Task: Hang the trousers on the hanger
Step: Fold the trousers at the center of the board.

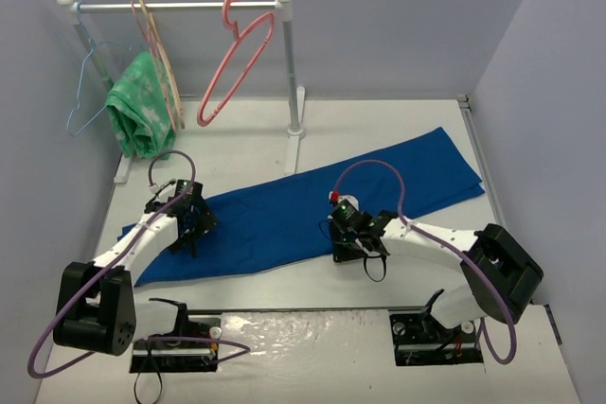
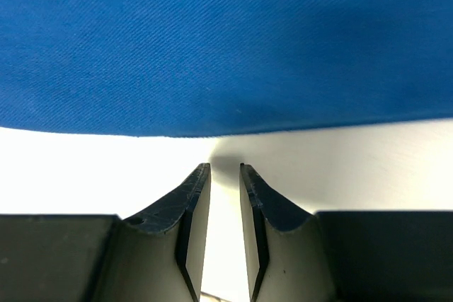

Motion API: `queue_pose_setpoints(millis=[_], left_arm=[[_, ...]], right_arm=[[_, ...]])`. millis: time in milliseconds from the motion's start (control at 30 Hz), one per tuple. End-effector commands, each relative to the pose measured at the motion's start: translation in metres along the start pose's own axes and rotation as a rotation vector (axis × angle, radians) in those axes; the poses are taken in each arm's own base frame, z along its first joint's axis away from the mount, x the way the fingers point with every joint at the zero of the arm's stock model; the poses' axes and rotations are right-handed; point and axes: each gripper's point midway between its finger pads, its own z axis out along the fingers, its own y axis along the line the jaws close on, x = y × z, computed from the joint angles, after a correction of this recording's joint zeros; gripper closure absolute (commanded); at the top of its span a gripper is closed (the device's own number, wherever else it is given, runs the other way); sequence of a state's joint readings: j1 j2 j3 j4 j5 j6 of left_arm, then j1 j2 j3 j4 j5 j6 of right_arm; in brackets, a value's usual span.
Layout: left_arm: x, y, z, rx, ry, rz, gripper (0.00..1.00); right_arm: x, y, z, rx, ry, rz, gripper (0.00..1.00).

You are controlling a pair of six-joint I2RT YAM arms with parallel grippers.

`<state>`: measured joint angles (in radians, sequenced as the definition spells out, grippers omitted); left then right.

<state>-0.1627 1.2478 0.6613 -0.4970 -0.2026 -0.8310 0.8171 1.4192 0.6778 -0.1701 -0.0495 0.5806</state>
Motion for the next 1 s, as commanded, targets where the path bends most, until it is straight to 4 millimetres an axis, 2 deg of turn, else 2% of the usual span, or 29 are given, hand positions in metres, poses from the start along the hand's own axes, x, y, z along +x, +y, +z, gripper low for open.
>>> queue_pose_setpoints(millis=[0,100,167,233,300,367,467,533,633,733,800,867,967], left_arm=[[-0.037,-0.009,-0.011,0.038,-0.111,-0.086,0.17],[-0.052,-0.003,-0.007,0.03,-0.129,-0.132,0.18],[-0.057,0.005,0.003,-0.007,-0.131,-0.154,0.18],[-0.06,0.009,0.013,-0.009,-0.098,-0.199,0.17],[-0.069,0.015,0.02,-0.031,-0.088,-0.239,0.18],[-0.076,0.016,0.021,-0.042,-0.085,-0.248,0.17],[-0.091,0.007,0.008,-0.005,-0.119,-0.223,0.17],[-0.097,-0.005,-0.009,0.047,-0.155,-0.182,0.17],[-0.099,-0.033,-0.043,0.151,-0.228,-0.063,0.17],[-0.087,-0.053,-0.069,0.222,-0.267,0.06,0.17],[-0.076,-0.065,-0.08,0.266,-0.264,0.136,0.17],[-0.071,-0.066,-0.089,0.267,-0.27,0.19,0.18],[-0.071,-0.069,-0.102,0.276,-0.283,0.255,0.17]], right_arm=[[-0.094,0.017,-0.058,-0.02,-0.301,-0.003,0.79],[-0.142,0.006,-0.09,-0.009,-0.437,0.041,0.79],[-0.161,-0.02,-0.096,0.037,-0.478,0.102,0.77],[-0.177,-0.056,-0.101,0.087,-0.507,0.194,0.67],[-0.187,-0.102,-0.105,0.144,-0.524,0.308,0.62],[-0.192,-0.139,-0.11,0.207,-0.544,0.392,0.55],[-0.196,-0.191,-0.118,0.318,-0.576,0.515,0.49],[-0.198,-0.211,-0.115,0.355,-0.577,0.561,0.48],[-0.209,-0.227,-0.1,0.388,-0.567,0.58,0.48],[-0.208,-0.236,-0.059,0.417,-0.487,0.57,0.48],[-0.204,-0.239,-0.039,0.428,-0.438,0.557,0.49],[-0.194,-0.235,-0.013,0.434,-0.363,0.519,0.47],[-0.176,-0.227,0.013,0.463,-0.27,0.462,0.45]])
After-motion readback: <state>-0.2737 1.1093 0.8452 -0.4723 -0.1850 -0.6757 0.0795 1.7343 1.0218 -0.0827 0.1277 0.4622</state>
